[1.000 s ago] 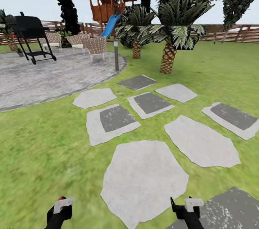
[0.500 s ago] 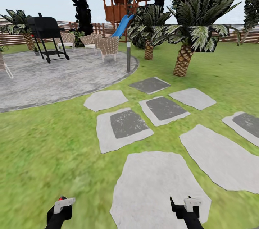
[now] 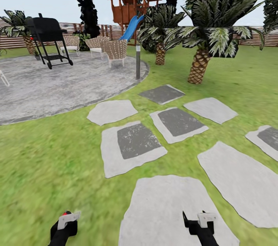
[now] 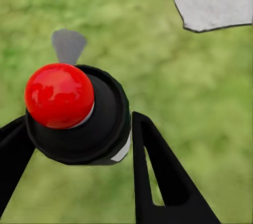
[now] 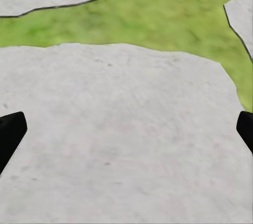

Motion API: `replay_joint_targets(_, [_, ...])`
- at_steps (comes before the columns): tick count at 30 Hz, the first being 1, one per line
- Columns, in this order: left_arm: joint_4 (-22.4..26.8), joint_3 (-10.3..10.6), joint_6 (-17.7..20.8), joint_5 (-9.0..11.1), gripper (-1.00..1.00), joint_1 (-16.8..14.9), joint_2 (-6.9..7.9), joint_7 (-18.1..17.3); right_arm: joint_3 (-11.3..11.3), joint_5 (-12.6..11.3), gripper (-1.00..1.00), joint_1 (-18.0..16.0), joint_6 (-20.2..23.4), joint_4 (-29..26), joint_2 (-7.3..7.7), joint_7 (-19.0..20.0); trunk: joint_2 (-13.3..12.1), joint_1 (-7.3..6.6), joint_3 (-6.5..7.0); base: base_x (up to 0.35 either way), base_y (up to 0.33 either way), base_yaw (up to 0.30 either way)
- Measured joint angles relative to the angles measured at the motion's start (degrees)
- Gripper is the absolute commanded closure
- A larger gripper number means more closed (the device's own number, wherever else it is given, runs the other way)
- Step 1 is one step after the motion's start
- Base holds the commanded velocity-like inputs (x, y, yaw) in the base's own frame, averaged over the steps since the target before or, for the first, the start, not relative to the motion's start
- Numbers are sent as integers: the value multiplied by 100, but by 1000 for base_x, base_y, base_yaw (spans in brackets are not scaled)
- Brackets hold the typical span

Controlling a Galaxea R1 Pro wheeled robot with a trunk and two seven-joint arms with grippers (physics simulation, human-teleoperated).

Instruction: Pick up the pesticide atomizer in the garden and spray insectifuge to fully cover both potted plants in the garden.

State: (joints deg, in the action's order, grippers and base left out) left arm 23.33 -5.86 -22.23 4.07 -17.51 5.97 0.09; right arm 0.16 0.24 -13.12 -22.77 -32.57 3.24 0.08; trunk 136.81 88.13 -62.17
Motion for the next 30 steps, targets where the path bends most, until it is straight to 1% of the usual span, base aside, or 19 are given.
replay_joint_targets(3, [0,-4,0,8,100,-3,-1,0,0,0,-100,2,0,2,-6,0,-1,1,0,337,0,103])
replay_joint_targets(8, [2,-6,1,15,100,2,8,0,0,0,-100,3,-1,10,-8,0,0,0,0,337,0,222])
replay_joint_targets(30, [-24,-1,2,9,100,4,6,0,0,0,-100,2,-1,79,-9,-10,0,0,0,338,0,273])
